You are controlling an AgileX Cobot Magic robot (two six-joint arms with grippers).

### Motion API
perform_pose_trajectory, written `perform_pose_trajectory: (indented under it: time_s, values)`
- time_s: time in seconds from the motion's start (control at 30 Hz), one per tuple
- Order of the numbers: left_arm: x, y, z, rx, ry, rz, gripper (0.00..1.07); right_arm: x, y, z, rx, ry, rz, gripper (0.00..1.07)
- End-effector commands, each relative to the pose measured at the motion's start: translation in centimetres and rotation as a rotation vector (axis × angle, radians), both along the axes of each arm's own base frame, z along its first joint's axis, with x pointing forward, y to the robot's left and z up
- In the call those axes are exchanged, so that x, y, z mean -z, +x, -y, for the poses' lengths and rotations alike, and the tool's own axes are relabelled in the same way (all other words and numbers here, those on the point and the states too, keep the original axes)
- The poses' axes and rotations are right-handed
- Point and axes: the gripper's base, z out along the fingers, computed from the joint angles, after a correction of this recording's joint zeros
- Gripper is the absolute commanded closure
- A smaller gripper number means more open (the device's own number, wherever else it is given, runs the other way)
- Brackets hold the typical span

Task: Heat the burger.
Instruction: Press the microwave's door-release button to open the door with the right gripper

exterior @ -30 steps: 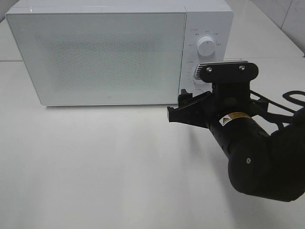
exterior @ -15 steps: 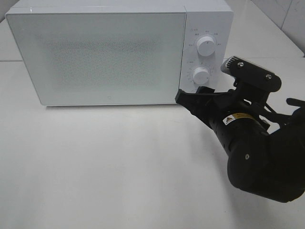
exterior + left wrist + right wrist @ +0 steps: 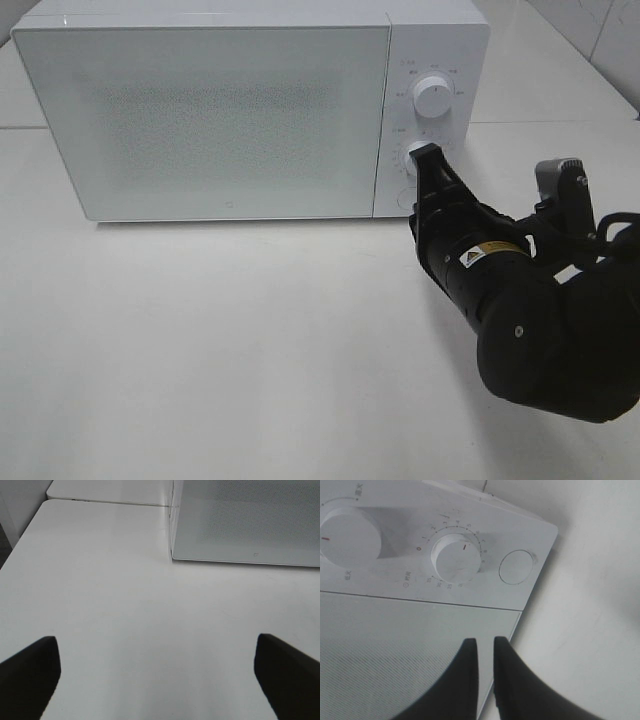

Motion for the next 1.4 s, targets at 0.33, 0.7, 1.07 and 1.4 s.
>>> perform_pose_trajectory:
  time_s: [0.33,0.7,1.07,1.4]
  values:
    - [0.0,-0.3,0.0,-0.003,0.0,0.016,0.09,-0.1,0.1,-0.5,0.062,0.278,-0.017,1.07]
    - [0.0,-0.3,0.0,-0.003,0.0,0.016,0.09,0.0,1.6,1.2,0.108,0.294,-0.025,1.07]
    - [0.0,-0.3,0.0,-0.003,0.0,0.016,0.09,2.7,3.3,0.3,0.127,0.364,-0.06,1.07]
    - [0.0,-0.3,0.0,-0.003,0.0,0.016,0.09,3.7,6.8,0.8,0.154,0.365,-0.066,1.07]
